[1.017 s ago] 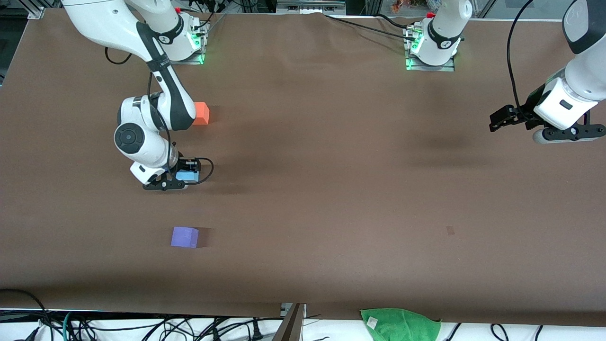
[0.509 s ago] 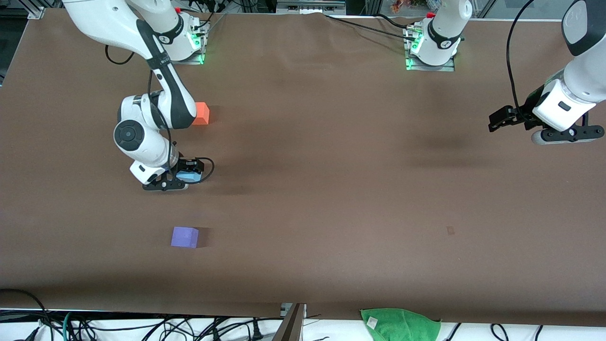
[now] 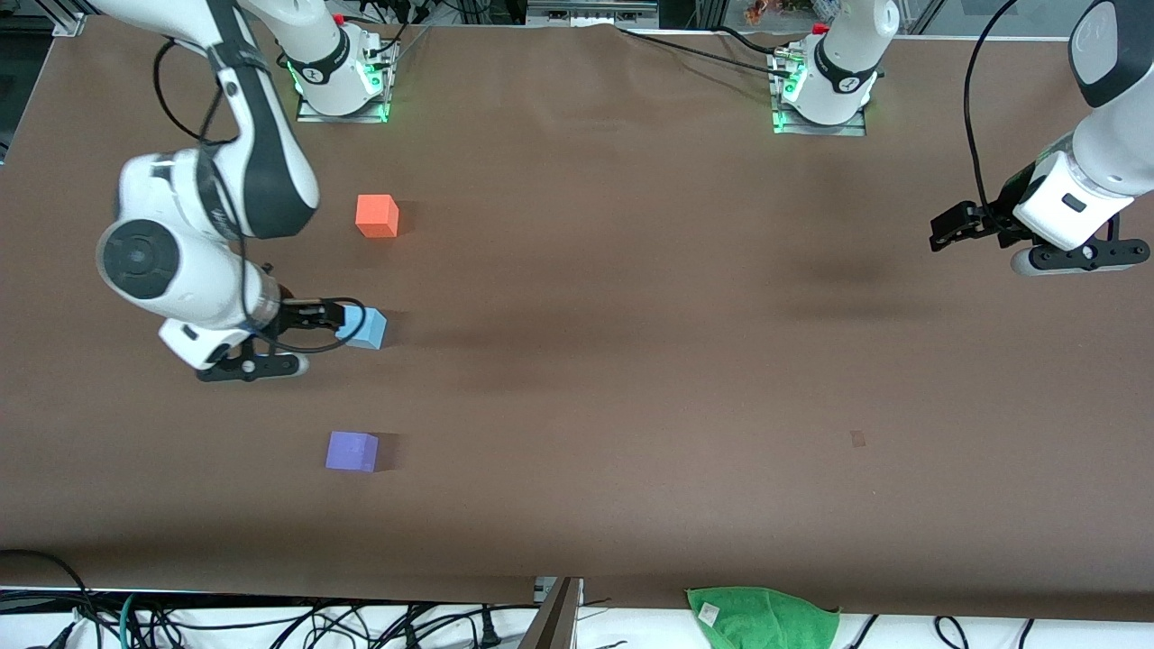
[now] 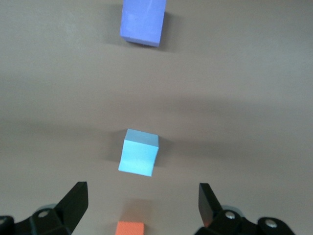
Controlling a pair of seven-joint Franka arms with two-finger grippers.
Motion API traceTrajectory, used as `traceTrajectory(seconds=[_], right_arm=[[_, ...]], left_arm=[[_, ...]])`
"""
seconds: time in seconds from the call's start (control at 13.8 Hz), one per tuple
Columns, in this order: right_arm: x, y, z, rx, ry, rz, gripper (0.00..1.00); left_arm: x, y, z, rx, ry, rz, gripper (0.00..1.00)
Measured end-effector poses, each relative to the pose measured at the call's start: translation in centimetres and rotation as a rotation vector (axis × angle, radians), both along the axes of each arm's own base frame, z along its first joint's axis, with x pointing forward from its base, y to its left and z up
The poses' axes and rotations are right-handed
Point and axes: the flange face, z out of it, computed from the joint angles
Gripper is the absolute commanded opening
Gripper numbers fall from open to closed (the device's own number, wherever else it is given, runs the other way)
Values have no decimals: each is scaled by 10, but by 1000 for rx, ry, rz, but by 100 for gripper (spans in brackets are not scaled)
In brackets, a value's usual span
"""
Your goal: Place blue block between orange and purple blocks
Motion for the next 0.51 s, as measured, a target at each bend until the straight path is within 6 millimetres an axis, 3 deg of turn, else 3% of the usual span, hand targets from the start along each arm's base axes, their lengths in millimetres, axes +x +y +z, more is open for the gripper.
traceTrajectory(seconds=[0.36, 0.51], right_arm=[[9, -58, 64, -25, 9, -26, 100], [2, -65, 95, -15, 0, -17, 100]], left_arm=[[0, 0, -1, 0, 1, 0, 100], [0, 0, -1, 0, 1, -1, 100]])
